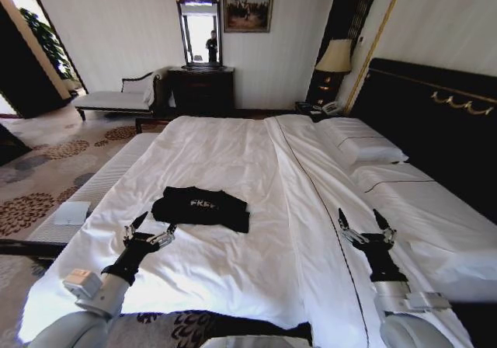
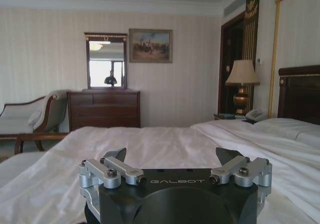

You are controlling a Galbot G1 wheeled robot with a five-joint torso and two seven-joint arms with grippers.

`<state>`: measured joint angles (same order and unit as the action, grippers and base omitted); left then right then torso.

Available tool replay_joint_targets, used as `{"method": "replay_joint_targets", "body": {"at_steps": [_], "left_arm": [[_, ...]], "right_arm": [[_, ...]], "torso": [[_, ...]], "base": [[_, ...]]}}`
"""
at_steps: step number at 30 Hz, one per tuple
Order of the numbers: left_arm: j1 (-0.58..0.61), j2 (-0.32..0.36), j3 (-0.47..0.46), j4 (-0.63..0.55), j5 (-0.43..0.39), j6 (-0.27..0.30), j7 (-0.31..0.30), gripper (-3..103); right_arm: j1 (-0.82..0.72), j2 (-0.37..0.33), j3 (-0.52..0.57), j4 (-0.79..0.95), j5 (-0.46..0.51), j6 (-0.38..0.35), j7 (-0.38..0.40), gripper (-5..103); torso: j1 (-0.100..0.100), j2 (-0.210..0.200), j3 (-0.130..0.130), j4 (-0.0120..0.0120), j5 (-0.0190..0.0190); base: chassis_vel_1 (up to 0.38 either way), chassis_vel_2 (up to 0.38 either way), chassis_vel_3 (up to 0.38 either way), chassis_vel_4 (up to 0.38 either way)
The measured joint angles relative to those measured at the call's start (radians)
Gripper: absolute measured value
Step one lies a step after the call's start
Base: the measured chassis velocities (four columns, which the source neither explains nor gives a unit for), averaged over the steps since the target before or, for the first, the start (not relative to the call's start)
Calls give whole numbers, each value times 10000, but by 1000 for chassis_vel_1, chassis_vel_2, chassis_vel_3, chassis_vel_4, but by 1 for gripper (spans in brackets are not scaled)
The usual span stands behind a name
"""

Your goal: Fold the clothes on the bed.

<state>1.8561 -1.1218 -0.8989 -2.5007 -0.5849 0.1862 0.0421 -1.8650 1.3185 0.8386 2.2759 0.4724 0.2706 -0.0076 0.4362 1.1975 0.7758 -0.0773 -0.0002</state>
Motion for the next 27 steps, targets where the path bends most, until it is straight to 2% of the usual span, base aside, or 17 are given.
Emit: {"method": "replay_joint_targets", "body": {"at_steps": [2, 7, 9, 12, 15, 18, 27], "left_arm": [[-113, 124, -303, 4, -473, -65, 2, 100], [-265, 32, -431, 131, -990, -120, 7, 100], [-261, -2, -412, 131, -991, -128, 13, 100], [-171, -533, -336, 39, -984, -195, 135, 100], [-129, -746, -440, 24, -951, -235, 197, 100], [17, -977, -543, 18, -586, -406, 290, 100], [102, -1470, -432, 13, -223, -508, 321, 100]], "right_arm": [[-12, 119, 13, 49, -106, -4, -20, 100], [-63, 259, 45, 197, -11, -32, -153, 100], [-55, 280, 47, 196, -10, -26, -179, 100], [32, 652, -6, 174, -161, 49, -428, 100], [89, 843, -75, 183, -375, 102, -542, 100], [263, 1106, -175, 108, -845, 192, -719, 100], [383, 1614, -207, 105, -1023, 96, -946, 100]], "torso": [[-1, 0, -1, 3, 1], [-1, 0, 0, 1, -1], [-1, 0, 0, 1, -1], [0, 0, 0, 3, 2], [-1, 0, 0, 2, 2], [-1, 0, -1, 3, 1], [-1, 0, -1, 3, 1]], "base": [[0, 0, 0, 0], [0, 0, 0, 0], [0, 0, 0, 0], [0, 0, 0, 0], [0, 0, 0, 0], [0, 0, 0, 0], [0, 0, 0, 0]]}}
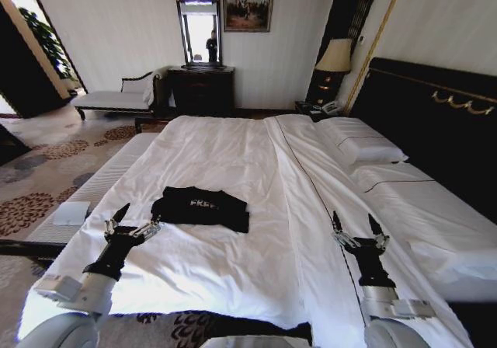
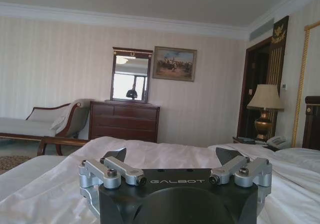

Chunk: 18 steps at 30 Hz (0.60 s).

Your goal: Fold the clothes on the bed.

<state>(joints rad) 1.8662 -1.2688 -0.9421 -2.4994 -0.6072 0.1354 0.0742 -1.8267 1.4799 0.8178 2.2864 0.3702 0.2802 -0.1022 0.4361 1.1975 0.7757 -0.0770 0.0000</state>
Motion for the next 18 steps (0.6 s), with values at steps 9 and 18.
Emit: {"method": "replay_joint_targets", "body": {"at_steps": [9, 18], "left_arm": [[0, -269, 40, 291, 302, -228, 72, 100], [17, -454, 129, 391, 500, -247, 67, 100]], "right_arm": [[144, -20, 34, -208, 62, -12, -122, 100], [308, -251, 23, -451, 142, -9, -151, 100]], "torso": [[1, 0, 0, 0, 1], [0, 0, 0, 0, 1]], "base": [[0, 0, 0, 0], [0, 0, 0, 0]]}}
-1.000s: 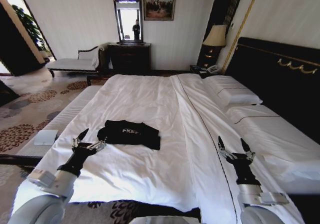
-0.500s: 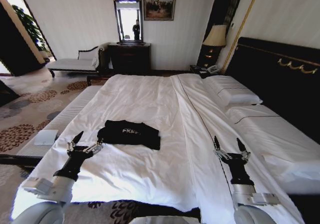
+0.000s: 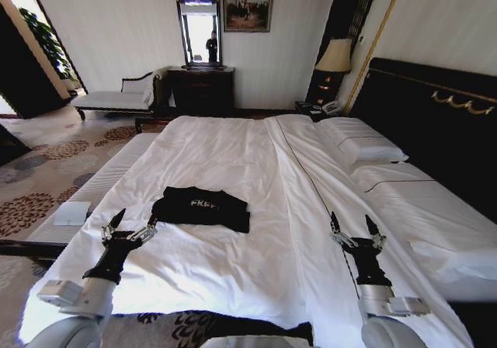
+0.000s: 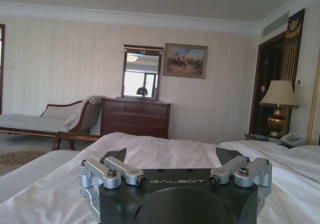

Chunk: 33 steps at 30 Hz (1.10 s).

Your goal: Fold the clothes on the bed.

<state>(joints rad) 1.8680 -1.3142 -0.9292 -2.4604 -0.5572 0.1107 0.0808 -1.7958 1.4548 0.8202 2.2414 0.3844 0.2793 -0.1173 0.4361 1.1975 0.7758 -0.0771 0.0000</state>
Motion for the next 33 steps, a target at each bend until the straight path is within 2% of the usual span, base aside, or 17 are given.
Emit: {"method": "replay_joint_targets", "body": {"at_steps": [19, 33], "left_arm": [[248, -576, 62, -122, 317, -222, -4, 100], [209, -675, 160, -194, 453, -185, -18, 100]], "right_arm": [[163, -229, -14, -226, 15, 73, -74, 100], [163, -197, 66, -95, 32, 47, -237, 100]], "torso": [[0, 0, 0, 0, 0], [0, 0, 0, 0, -1]], "base": [[2, 3, -2, -2], [5, 8, -7, -5]]}}
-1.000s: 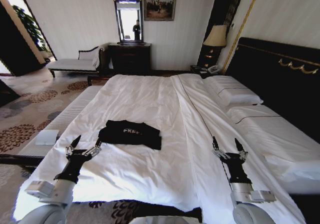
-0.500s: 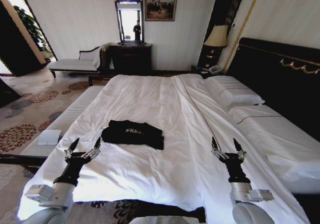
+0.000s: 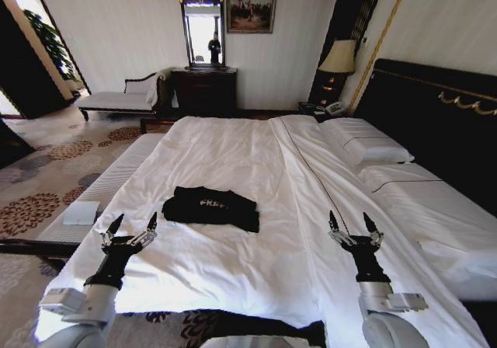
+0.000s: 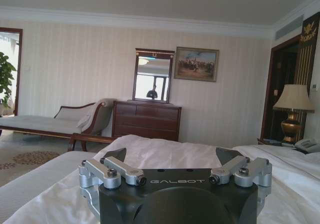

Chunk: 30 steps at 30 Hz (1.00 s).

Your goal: Fold the clothes on the bed.

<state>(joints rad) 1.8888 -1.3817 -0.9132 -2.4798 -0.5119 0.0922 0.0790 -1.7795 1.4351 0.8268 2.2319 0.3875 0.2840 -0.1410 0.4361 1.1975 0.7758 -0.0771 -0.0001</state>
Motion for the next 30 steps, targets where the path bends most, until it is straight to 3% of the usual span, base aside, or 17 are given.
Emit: {"method": "replay_joint_targets", "body": {"at_steps": [30], "left_arm": [[100, -90, -97, -70, -61, -149, -26, 100]], "right_arm": [[-114, 182, 53, 200, -84, 107, -222, 100]], "torso": [[0, 0, 0, 0, 1]], "base": [[7, 53, -6, -54]]}}
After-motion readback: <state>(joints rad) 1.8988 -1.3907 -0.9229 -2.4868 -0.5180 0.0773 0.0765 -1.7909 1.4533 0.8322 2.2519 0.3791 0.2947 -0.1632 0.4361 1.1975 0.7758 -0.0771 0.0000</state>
